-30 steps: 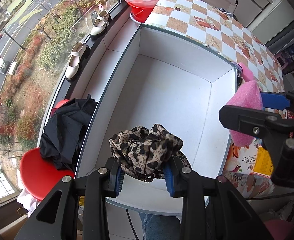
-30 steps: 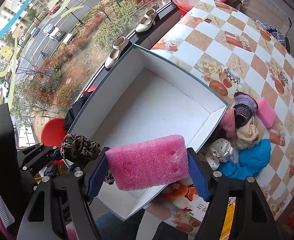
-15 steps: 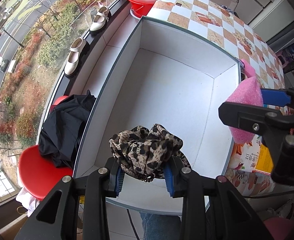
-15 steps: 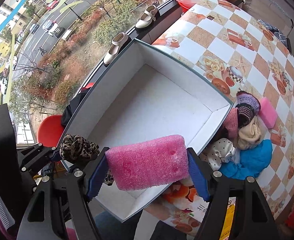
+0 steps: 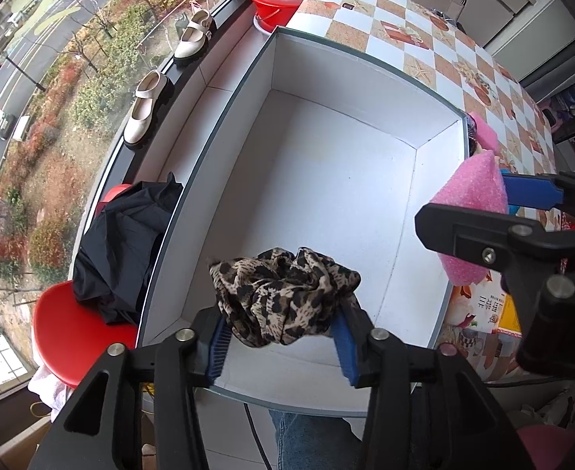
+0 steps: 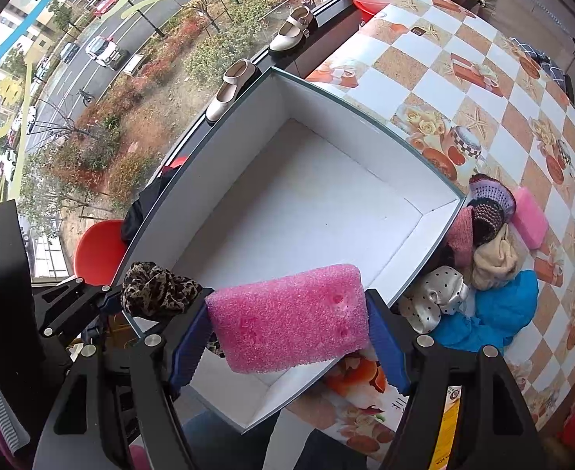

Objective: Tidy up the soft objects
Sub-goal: 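Open both tools to drop the scrunchie and pink sponge into the white box, then grasp the large pink foam block with the left tool while the right tool grasps the light blue fluffy duster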

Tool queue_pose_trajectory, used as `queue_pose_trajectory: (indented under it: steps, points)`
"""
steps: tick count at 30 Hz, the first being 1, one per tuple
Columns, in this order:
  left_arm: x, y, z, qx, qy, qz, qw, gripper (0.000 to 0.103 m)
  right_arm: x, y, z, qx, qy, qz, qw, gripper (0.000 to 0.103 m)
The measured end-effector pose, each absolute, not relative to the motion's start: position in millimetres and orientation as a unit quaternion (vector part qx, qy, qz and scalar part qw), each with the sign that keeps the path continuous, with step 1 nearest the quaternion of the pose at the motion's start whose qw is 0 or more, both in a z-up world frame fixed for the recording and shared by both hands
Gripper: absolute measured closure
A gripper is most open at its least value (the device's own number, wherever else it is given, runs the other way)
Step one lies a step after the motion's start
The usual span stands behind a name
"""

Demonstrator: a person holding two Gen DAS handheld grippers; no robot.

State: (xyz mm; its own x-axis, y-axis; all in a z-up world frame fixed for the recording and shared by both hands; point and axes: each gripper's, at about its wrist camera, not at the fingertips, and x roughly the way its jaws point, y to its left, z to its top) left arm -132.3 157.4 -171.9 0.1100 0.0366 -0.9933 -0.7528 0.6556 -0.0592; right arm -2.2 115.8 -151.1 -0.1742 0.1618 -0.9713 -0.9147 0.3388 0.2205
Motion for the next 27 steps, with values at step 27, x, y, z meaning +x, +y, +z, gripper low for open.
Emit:
queue_pose_trajectory:
  steps: [27]
  points:
    - [-103,164,-123,-0.439,0.536,0.173,0.7,0.0,50,73,-102,-0.159,0.661,0.469,0.563,0.0]
